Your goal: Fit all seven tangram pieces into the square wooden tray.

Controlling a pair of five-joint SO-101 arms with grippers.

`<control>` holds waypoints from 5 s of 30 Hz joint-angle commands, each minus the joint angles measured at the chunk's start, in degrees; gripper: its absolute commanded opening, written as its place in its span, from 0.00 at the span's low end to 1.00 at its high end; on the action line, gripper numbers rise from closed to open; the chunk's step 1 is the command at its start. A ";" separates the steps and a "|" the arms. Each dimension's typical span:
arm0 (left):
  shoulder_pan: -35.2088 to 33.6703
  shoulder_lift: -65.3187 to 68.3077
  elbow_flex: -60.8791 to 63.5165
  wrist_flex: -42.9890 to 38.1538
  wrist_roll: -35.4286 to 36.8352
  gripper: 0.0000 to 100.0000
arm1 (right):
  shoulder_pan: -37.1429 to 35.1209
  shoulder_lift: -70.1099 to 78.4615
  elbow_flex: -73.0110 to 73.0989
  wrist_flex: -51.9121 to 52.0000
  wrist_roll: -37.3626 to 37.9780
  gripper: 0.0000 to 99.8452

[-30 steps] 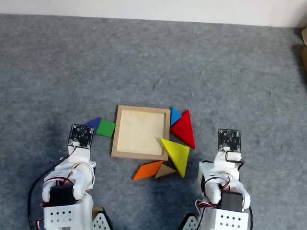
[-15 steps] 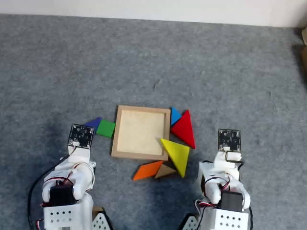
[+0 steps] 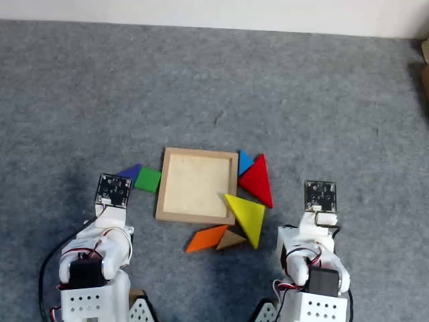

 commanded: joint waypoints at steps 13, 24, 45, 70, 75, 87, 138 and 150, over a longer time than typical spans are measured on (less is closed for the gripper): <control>-0.13 -0.31 1.19 0.35 0.44 0.01 | 0.13 -0.48 8.57 0.22 0.44 0.01; -0.13 -0.31 1.19 0.35 0.44 0.01 | 8.04 -0.48 0.22 -17.01 10.81 0.01; -0.13 -0.31 1.19 0.35 0.44 0.01 | -12.53 39.78 -48.84 4.09 8.26 0.27; -0.13 -0.31 1.19 0.35 0.44 0.01 | -35.65 73.54 -35.21 -21.32 7.38 0.31; -0.13 -0.31 1.19 0.35 0.44 0.01 | -32.40 78.90 -35.21 -21.32 11.43 0.26; -0.13 -0.31 1.19 0.35 0.44 0.01 | -31.96 83.03 -35.30 -21.05 13.98 0.09; -0.13 -0.31 1.19 0.35 0.44 0.01 | -12.35 75.03 -50.33 -6.90 10.37 0.01; -0.22 -0.31 1.19 0.35 0.44 0.01 | -29.32 67.82 -62.29 -0.40 1.85 0.01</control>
